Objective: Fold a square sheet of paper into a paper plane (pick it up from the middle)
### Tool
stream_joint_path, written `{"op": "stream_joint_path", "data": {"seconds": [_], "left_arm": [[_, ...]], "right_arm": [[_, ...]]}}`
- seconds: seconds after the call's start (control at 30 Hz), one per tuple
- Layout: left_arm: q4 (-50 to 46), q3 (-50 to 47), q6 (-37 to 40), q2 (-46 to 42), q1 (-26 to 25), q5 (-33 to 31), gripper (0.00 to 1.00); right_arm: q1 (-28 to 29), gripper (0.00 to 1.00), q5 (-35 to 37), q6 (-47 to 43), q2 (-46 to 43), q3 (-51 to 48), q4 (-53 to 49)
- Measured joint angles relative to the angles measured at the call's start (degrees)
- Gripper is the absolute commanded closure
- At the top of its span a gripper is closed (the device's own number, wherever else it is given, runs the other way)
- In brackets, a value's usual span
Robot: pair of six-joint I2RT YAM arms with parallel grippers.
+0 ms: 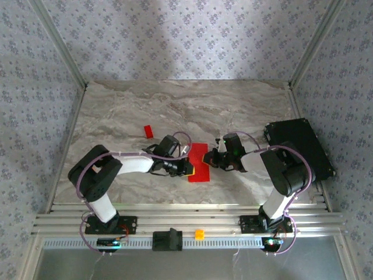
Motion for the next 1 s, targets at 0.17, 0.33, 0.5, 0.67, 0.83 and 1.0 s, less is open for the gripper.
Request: {"op": "stream_joint_path", "data": {"seconds": [0.17, 0.33, 0.5, 0.67, 0.83, 1.0], "left_arm": [[0.81, -0.44, -0.46, 2.45, -0.50, 0.37, 1.00], [2.12, -3.15, 1.09, 2.12, -0.50, -0.50, 1.00], [3.26, -6.75, 3.04, -0.85, -0.50, -1.66, 1.00], [1.20, -7.45, 4.79, -2.64, -0.50, -2.89, 1.00], [-3.30, -7.41, 4.61, -5.62, -0.50, -4.85, 1.00], [-2.97, -4.61, 3.13, -5.86, -0.52, -5.55, 1.00]], "right_arm": [[0.00, 1.00, 0.00, 0.00, 0.02, 0.02, 0.00], [0.00, 1.00, -0.02, -0.02, 0.04, 0.02, 0.02], [-0.02, 1.00, 0.00, -0.02, 0.04, 0.02, 0.02], [-0.02, 1.00, -0.02, 0.00, 0.04, 0.02, 0.02], [-0.02, 1.00, -0.02, 0.00, 0.04, 0.02, 0.02], [-0.02, 1.00, -0.02, 0.00, 0.07, 0.02, 0.02]]}}
